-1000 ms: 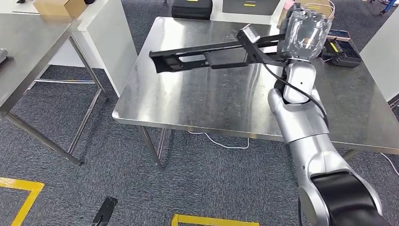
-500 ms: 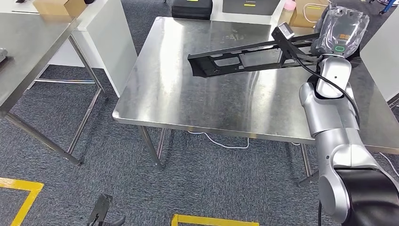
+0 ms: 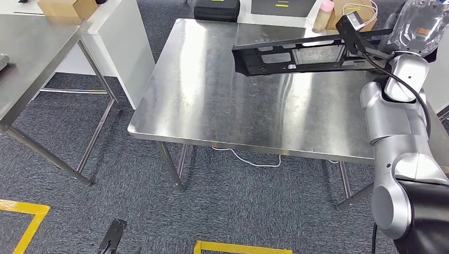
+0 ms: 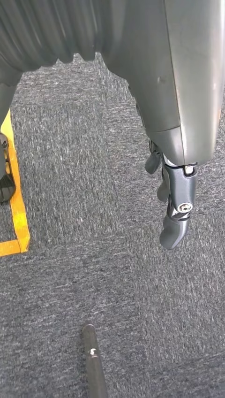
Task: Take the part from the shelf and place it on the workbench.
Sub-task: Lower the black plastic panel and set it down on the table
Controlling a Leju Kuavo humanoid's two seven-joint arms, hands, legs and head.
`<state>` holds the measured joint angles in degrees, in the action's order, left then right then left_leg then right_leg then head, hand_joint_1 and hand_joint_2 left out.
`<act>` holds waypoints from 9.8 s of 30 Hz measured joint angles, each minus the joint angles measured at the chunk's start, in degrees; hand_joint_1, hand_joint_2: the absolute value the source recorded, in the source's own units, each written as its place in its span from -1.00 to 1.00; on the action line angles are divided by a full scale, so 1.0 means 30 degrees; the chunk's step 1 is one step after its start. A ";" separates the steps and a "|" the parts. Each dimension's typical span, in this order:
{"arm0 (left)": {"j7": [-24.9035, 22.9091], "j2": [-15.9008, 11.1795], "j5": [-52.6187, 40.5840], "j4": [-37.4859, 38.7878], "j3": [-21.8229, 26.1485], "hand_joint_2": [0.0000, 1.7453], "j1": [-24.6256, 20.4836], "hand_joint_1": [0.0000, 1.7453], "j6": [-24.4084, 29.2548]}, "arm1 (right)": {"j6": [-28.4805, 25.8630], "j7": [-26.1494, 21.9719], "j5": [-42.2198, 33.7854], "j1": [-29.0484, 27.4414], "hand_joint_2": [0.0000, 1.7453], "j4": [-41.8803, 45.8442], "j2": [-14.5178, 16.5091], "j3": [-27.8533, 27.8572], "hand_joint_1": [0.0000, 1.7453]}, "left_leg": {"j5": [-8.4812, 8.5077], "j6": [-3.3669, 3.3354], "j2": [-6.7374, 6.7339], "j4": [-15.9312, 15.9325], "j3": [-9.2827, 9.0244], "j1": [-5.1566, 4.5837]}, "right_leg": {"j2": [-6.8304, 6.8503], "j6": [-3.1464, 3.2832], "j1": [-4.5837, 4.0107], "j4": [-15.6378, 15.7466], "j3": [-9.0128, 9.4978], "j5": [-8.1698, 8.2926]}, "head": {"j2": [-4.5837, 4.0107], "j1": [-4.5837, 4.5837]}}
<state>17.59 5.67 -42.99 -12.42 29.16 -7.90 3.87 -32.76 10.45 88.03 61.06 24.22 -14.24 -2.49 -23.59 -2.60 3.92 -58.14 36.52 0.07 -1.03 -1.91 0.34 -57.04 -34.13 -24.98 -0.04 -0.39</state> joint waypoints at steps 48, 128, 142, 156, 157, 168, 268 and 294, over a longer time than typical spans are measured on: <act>-0.1085 -0.0219 -0.0435 -0.0005 0.0009 1.00 -0.0020 -1.00 0.0592 | 0.0470 -0.2634 0.0342 -0.0407 1.00 -0.0960 -0.0077 0.0459 1.00 | -0.0156 -0.0393 0.0044 -0.0247 0.0151 -0.0464 | -0.1344 0.0086 0.0218 -0.0483 -0.0427 0.0016 | 0.0000 0.0053; -0.1566 -0.0401 -0.1067 0.0126 0.0903 1.00 0.0672 -1.00 0.1054 | 0.0732 -0.7038 -0.1925 -0.1527 1.00 -0.0425 0.1709 -0.1912 1.00 | -0.1001 -0.0126 -0.1096 0.0087 -0.1083 0.0107 | 0.0322 -0.0888 0.0181 -0.0914 -0.1118 0.0372 | 0.0000 0.0144; -0.1652 -0.0391 -0.1235 0.0140 0.0953 1.00 0.0774 -1.00 0.1355 | 0.0539 -0.5406 -0.1945 -0.0956 1.00 -0.0521 0.0975 -0.1940 1.00 | -0.0954 0.0544 -0.1199 -0.2327 0.0862 0.0291 | 0.0211 0.0384 0.0301 0.0117 0.0359 -0.0056 | 0.0000 -0.0050; -0.0479 -0.0219 -0.1346 0.0140 0.1128 1.00 0.0560 -1.00 0.1891 | 0.0394 -0.5444 -0.1653 -0.0218 1.00 -0.0865 0.0117 -0.1852 1.00 | -0.0592 -0.0321 -0.1214 0.0301 -0.0886 0.0236 | 0.0264 -0.0595 0.0260 -0.3827 -0.2422 -0.0989 | 0.0000 0.0131; 0.0214 -0.0204 -0.1304 0.0140 0.1171 1.00 0.0565 -1.00 0.2332 | 0.0394 -0.5481 -0.1528 -0.0309 1.00 -0.0907 0.0120 -0.1882 1.00 | -0.0693 -0.0227 -0.1191 0.0295 -0.0989 0.0230 | 0.0315 -0.0752 0.0334 -0.2299 -0.1797 -0.0286 | 0.0000 0.0144; 0.3184 -0.0235 -0.0796 0.0140 0.1706 1.00 0.0635 -1.00 0.4377 | 0.0443 -0.5430 -0.0772 -0.1249 -1.00 -0.1211 0.0756 -0.2009 -1.00 | -0.0981 -0.0330 -0.1266 0.0365 -0.1203 0.0177 | 0.0130 -0.0349 0.0240 0.0220 -0.0572 0.0762 | 0.0000 0.0095; 0.0388 -0.0209 -0.2062 0.0140 0.3344 -1.00 0.0494 -1.00 0.3228 | 1.6544 -0.0029 -0.8852 -0.0756 -1.00 -0.2421 -0.1512 0.8224 -1.00 | -0.0992 0.0314 -0.1254 0.0377 -0.1176 0.0031 | 0.0162 -0.0090 0.0192 0.0206 -0.0536 0.0765 | 0.0000 0.0106; 0.0700 -0.0089 -0.2284 0.0140 0.3809 -1.00 0.0384 -1.00 0.3337 | 1.3122 -0.1002 -0.3749 0.0147 -1.00 -0.2346 -0.1317 0.5414 -1.00 | -0.0985 0.0305 -0.1256 0.0377 -0.1165 0.0031 | 0.0165 -0.0090 0.0193 0.0203 -0.0535 0.0765 | 0.0000 0.0105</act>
<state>19.69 5.40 -49.84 -12.00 40.58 -6.75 13.88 6.60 7.45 76.78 61.51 17.18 -18.19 13.76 -26.55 -1.69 0.16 -57.01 33.02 0.16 -0.53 -2.18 0.92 -56.43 -35.74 -22.68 -0.04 -0.07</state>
